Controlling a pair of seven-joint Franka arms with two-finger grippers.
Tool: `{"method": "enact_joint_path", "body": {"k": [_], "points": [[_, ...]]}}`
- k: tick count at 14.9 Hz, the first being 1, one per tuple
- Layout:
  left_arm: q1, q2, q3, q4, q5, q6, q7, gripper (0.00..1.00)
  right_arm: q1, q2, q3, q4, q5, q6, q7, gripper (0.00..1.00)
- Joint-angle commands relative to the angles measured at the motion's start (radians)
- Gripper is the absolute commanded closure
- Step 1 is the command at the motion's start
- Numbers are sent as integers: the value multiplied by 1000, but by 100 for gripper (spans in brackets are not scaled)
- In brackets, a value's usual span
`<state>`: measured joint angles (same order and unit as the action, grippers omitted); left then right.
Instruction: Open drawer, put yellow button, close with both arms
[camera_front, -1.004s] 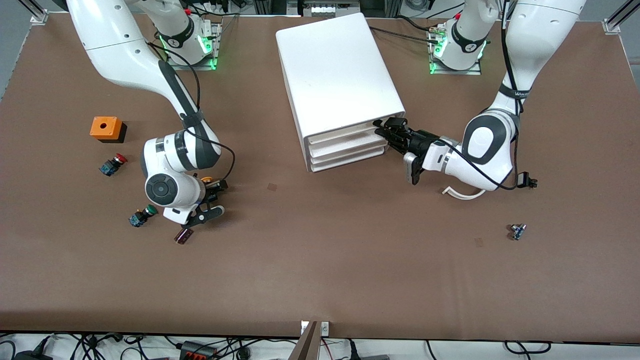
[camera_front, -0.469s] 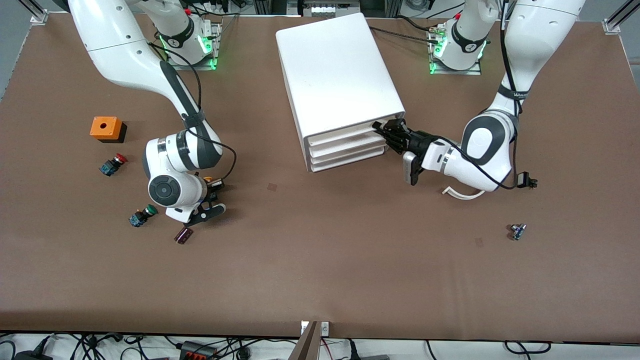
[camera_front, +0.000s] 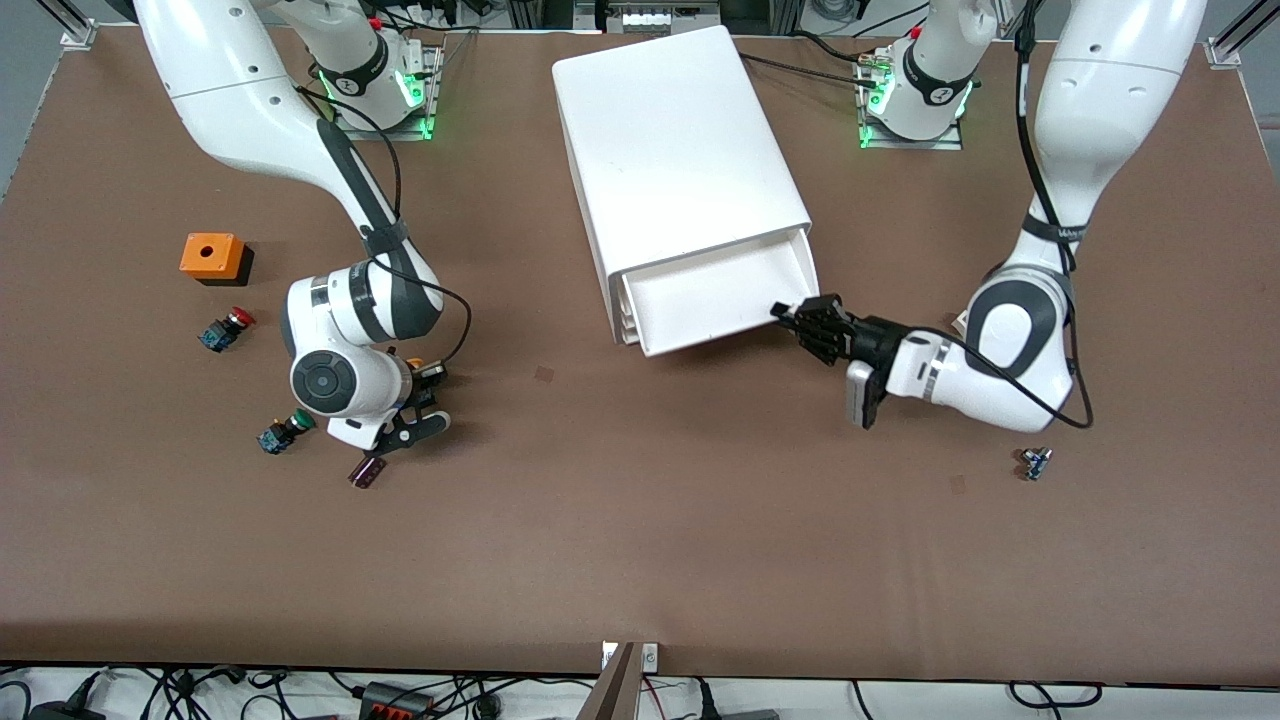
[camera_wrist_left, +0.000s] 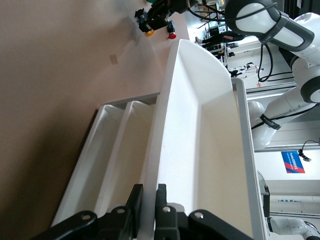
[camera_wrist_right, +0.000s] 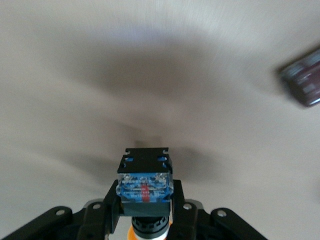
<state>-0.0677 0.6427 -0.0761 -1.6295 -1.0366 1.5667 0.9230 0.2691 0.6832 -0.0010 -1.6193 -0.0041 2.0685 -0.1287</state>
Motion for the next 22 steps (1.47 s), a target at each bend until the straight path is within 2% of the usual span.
{"method": "enact_joint_path", "body": {"k": [1,2,3,5,7,9,12,15,17,22], "points": [[-6,83,18,83,50,39,-21,88,-2,-21,3,138,21,-103,-12,100],[-7,81,19,83,50,44,-24,48,1,-21,3,198,21,-144,-11,100],[-4,75,18,85,49,42,-24,0,2,-17,3,267,16,-209,-14,100],[12,63,19,100,49,33,-41,0,4,-1,3,390,19,-290,-14,100],[22,36,19,122,75,-5,-149,0,33,-10,4,429,19,-326,-12,100],[22,-3,19,170,130,-45,-348,0,79,-36,3,485,19,-356,6,100],[20,-38,19,269,248,-118,-672,0,162,-63,3,516,19,-349,82,100],[16,-63,10,364,464,-160,-916,0,257,-68,4,594,21,-338,205,100],[8,-69,4,393,583,-162,-1034,0,318,-65,4,624,21,-321,251,100],[3,-89,7,416,990,-157,-1040,0,452,-30,4,625,19,-226,420,100]]}}
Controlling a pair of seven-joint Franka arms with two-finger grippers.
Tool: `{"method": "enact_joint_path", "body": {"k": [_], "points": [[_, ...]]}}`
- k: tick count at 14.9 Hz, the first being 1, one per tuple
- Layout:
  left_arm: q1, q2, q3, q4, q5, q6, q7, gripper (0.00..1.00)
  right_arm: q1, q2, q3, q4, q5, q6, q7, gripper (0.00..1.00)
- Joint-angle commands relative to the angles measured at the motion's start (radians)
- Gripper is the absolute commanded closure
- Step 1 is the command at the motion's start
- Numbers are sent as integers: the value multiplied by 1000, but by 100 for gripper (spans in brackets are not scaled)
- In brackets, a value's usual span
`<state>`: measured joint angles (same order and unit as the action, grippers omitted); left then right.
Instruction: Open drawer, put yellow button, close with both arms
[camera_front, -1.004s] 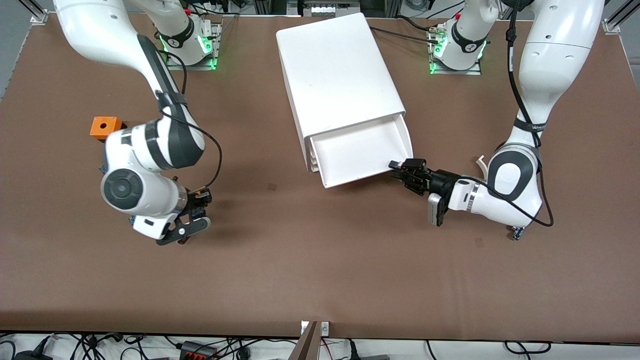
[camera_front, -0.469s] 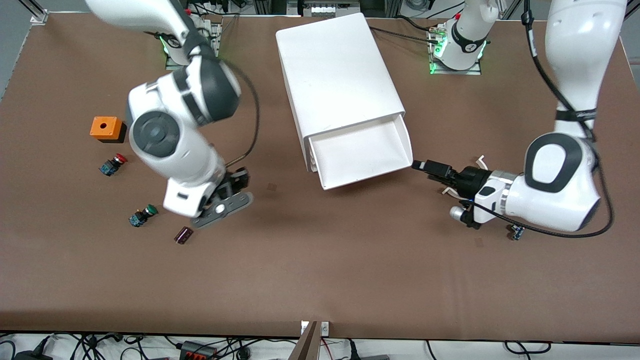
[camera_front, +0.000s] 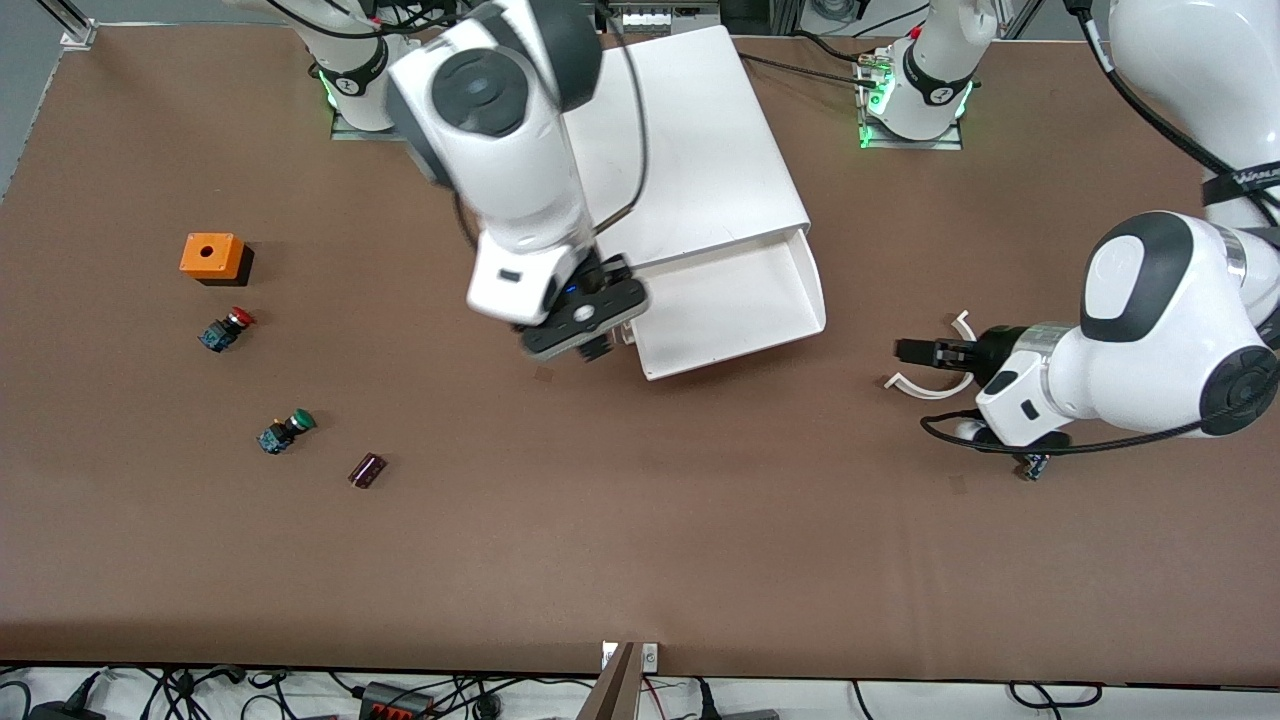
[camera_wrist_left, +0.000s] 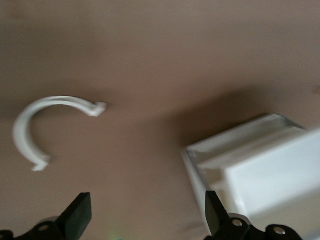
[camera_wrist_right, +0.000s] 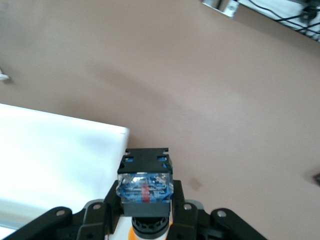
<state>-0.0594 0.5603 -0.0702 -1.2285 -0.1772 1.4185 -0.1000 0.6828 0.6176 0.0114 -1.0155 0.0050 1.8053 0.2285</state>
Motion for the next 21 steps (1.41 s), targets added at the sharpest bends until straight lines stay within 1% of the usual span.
{"method": "enact_joint_path", "body": {"k": [1,4,10,12,15,17,21], "points": [[4,1,1,18,143,5,-15,0,59,53,-10,21,10,66,92,100],[6,32,7,15,147,16,-21,0,93,82,-8,21,10,135,178,100],[13,33,12,-17,154,14,-24,0,136,128,-8,23,12,212,261,100],[30,35,10,-60,154,19,-17,0,150,139,-7,23,13,207,264,100],[36,35,10,-62,150,17,-17,0,161,148,-4,21,26,198,264,100],[33,35,10,-60,153,19,-17,0,161,159,-1,21,52,203,264,100],[35,35,10,-60,150,19,-17,0,166,171,1,21,53,203,265,100]]}}
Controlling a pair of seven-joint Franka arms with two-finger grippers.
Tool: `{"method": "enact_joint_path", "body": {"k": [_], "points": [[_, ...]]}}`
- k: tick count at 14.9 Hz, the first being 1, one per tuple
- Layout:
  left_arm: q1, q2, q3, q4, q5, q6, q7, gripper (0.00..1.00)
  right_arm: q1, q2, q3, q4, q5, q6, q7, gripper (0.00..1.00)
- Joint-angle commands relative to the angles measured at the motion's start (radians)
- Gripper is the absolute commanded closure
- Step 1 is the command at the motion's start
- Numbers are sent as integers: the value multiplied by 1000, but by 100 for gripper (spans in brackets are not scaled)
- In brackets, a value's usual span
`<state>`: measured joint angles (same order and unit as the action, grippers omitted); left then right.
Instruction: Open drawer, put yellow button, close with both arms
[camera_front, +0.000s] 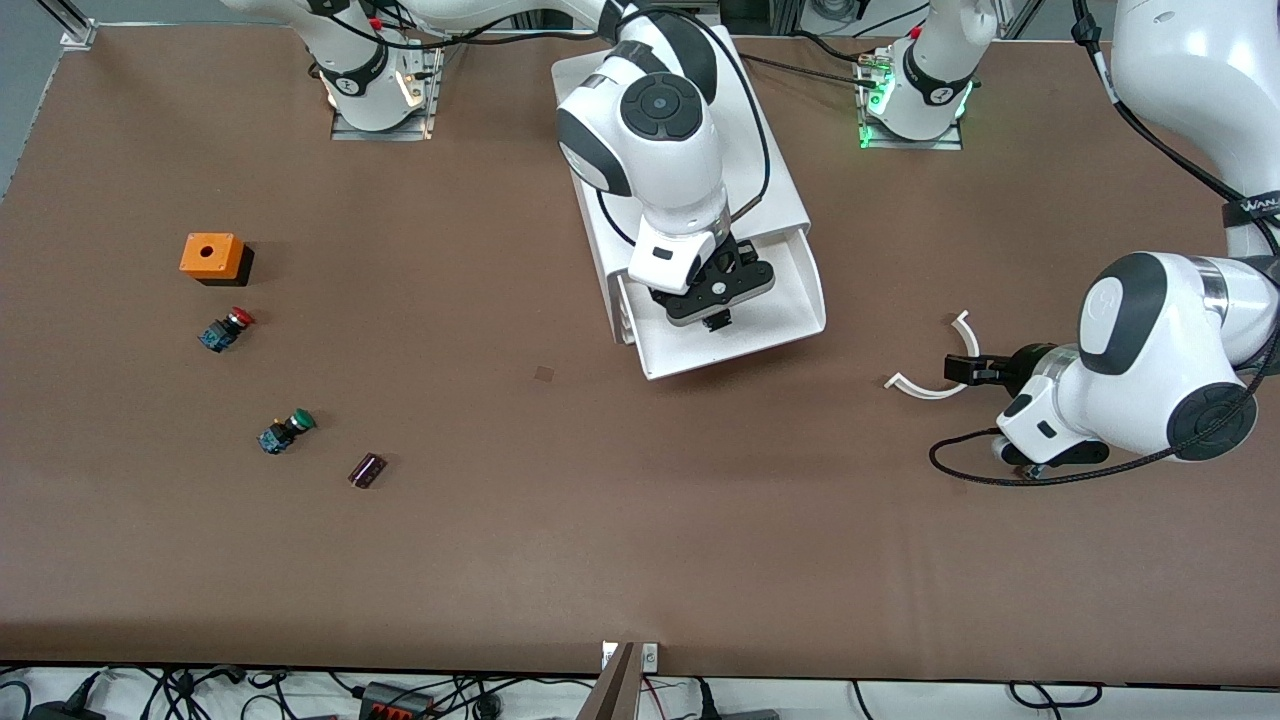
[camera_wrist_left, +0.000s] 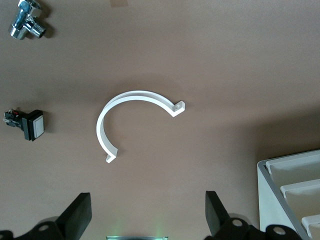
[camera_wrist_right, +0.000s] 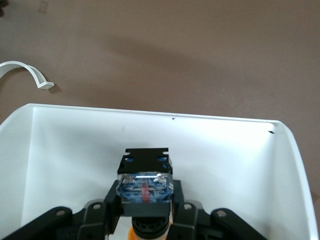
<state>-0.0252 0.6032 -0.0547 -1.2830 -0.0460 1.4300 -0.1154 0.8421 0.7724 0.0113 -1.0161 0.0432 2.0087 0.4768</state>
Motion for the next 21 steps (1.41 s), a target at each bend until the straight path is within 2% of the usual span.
{"method": "enact_joint_path", "body": {"k": [1,6,7,8,9,16,18,21], "points": [[1,-8,-5,-6,20,7,-1,0,8,19,1,22,17,-2,17,100],[-9,-10,-5,-2,25,7,-7,0,11,19,1,22,43,4,43,96],[-9,-10,-5,-1,25,7,-7,0,11,21,1,21,43,4,43,83],[-9,-10,-5,-1,25,9,-7,0,11,19,1,21,44,4,49,47],[-9,-10,-5,-1,25,9,-7,0,11,19,1,22,43,4,52,0],[-16,-11,-16,8,11,20,-18,0,11,8,-4,27,43,8,135,0],[-42,-17,-19,8,9,99,-59,0,-5,-1,-11,60,43,-5,135,0],[-79,-19,-33,8,8,180,-151,0,-37,-18,-62,65,35,-86,126,0]]}}
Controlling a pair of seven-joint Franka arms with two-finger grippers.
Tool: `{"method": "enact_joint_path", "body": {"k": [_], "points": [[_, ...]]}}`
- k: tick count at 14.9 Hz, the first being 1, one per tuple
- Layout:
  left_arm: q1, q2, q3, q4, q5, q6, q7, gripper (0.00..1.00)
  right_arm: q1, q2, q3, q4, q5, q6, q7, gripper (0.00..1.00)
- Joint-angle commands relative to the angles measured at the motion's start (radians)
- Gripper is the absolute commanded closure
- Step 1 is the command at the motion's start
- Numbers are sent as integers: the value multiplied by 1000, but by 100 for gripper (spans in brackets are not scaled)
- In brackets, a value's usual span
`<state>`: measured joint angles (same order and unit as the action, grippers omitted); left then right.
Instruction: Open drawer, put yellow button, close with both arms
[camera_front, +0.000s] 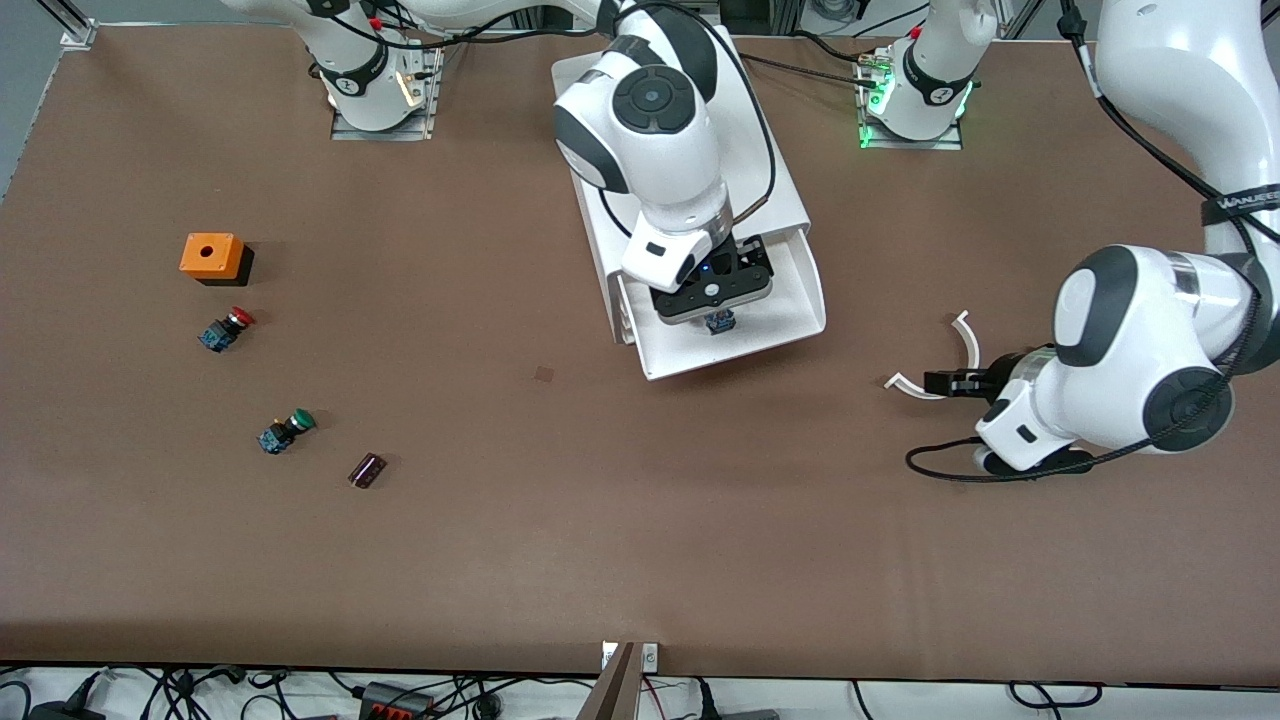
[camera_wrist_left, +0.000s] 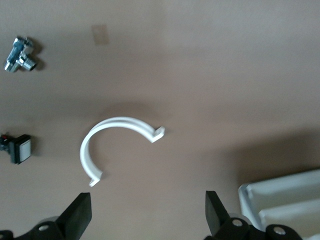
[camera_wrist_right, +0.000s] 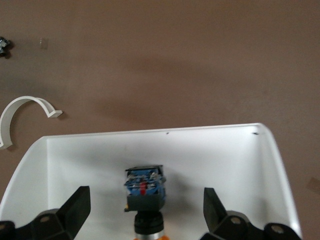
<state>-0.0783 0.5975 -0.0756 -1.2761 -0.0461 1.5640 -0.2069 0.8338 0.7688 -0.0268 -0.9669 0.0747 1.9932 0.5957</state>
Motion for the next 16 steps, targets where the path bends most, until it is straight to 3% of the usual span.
{"method": "enact_joint_path", "body": {"k": [1,5,7,12,16], "points": [[-31,-13,-22,1,8,95,-78,0,-47,-34,-36,16,2,-108,6,0],[-52,-2,-87,-11,-21,240,-231,0,-97,-78,-111,-2,-48,-256,-10,0],[-102,8,-87,-16,-21,293,-301,0,-131,-86,-134,-7,-61,-329,-52,0],[-187,31,-90,-42,-23,341,-368,0,-258,-149,-134,-44,-49,-401,-247,0],[-259,22,-90,-104,-21,400,-543,0,-343,-203,-133,-107,-44,-435,-388,0]]}}
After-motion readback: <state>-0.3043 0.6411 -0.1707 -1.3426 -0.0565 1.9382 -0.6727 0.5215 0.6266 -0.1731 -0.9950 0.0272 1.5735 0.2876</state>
